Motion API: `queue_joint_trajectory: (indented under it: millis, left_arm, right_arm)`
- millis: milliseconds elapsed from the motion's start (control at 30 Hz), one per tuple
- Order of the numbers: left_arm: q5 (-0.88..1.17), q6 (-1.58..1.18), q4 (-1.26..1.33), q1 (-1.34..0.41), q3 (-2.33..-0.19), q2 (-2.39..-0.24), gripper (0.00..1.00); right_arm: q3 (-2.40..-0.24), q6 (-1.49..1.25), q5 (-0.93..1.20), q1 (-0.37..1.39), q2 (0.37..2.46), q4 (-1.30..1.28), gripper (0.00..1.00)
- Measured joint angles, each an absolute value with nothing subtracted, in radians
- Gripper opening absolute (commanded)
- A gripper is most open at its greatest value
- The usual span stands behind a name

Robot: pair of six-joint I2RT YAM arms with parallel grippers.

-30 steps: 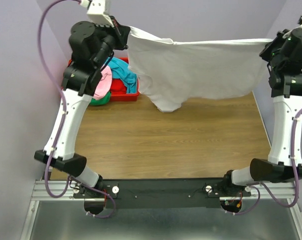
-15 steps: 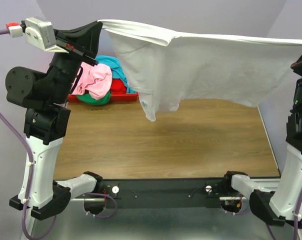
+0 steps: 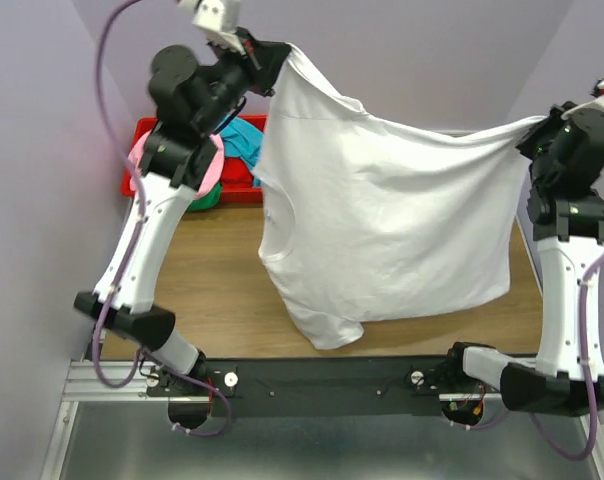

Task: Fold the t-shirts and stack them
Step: Flatten the tshirt out

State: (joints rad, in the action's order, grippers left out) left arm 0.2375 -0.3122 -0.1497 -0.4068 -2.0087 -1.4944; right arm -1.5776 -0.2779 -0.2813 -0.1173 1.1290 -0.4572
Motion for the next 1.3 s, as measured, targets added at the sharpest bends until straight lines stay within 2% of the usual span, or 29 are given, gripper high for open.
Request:
queue_joint_trajectory:
  millis: [300, 500, 767, 1033, 1133, 1300]
  left_arm:
    - [0.249, -0.308, -0.318, -0.410, -2.329, -1.868, 0.00]
    - [0.256, -0.307, -0.294, -0.410, -2.391, -1.891, 0.00]
    - [0.271, -0.257, -0.231, -0.416, -2.227, -1.732, 0.00]
    - [0.286, -0.229, -0.197, -0.453, -1.798, -1.414, 0.00]
    - [0.278, -0.236, -0.226, -0.463, -1.692, -1.337, 0.00]
    - [0.220, -0.242, -0.286, -0.467, -1.668, -1.247, 0.00]
  right_arm:
    - [-1.561, -0.295, -0.247, -0.117, 1.361, -0.442, 0.01]
    - [-1.714, -0.291, -0.240, -0.117, 1.458, -0.418, 0.01]
    - [-1.716, -0.264, -0.238, -0.117, 1.375, -0.385, 0.01]
    - [-1.374, -0.266, -0.241, -0.117, 1.076, -0.375, 0.01]
    - [-1.317, -0.285, -0.243, -0.117, 1.012, -0.417, 0.01]
    - [-1.346, -0.307, -0.256, -0.117, 0.930, -0.476, 0.01]
